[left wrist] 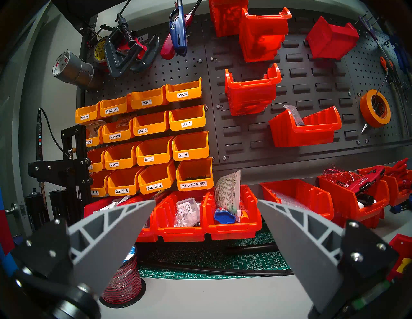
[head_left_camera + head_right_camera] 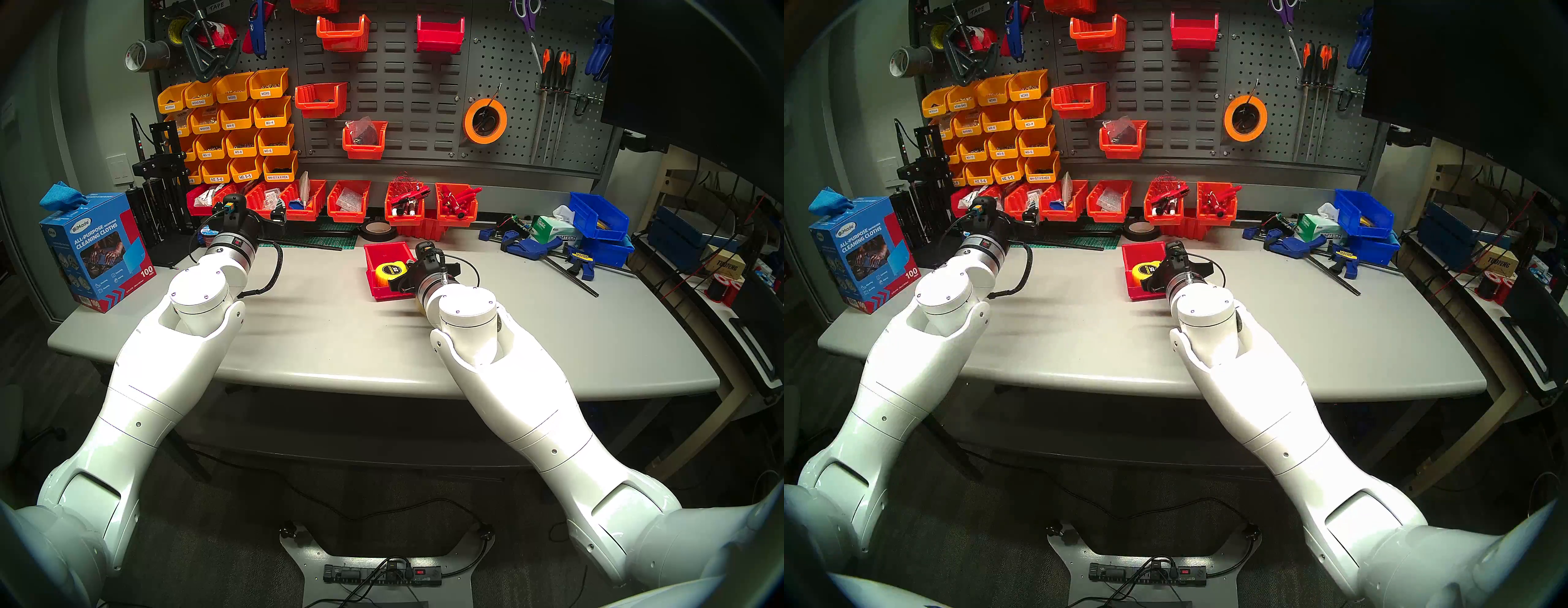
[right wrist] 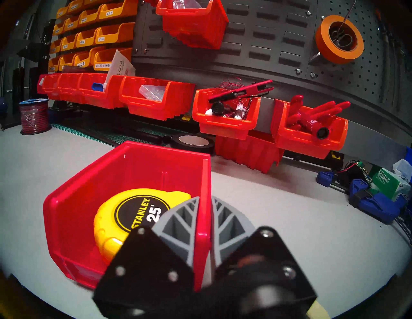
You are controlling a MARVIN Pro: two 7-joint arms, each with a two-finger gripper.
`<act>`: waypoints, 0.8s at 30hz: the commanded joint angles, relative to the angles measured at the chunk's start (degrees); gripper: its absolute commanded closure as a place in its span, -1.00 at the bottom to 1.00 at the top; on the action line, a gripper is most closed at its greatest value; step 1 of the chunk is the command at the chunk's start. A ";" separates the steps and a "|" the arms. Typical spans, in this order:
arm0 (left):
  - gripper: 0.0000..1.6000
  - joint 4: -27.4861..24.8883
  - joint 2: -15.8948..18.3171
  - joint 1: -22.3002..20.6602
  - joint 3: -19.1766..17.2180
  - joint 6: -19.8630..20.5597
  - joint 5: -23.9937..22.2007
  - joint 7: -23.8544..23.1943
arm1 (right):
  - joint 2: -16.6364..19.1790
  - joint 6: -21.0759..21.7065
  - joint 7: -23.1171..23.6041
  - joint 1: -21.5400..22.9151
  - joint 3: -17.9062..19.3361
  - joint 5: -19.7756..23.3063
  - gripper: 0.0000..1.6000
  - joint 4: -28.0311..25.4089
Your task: Take out tools from the storage box
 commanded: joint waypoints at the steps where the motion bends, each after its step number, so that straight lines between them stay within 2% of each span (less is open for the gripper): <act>1: -1.00 -0.44 0.13 -0.87 -0.39 -0.01 -0.01 -0.02 | 1.17 -2.26 0.17 -0.22 -0.21 -1.04 1.00 -0.80; 11: -1.00 -0.43 0.13 -0.86 -0.39 -0.04 0.00 -0.01 | 4.62 -6.33 2.72 1.58 -3.65 -5.24 1.00 -1.32; 24: -1.00 -0.43 0.12 -0.84 -0.39 -0.06 0.01 -0.01 | 10.42 -9.51 4.43 5.39 -10.44 -15.96 1.00 -1.97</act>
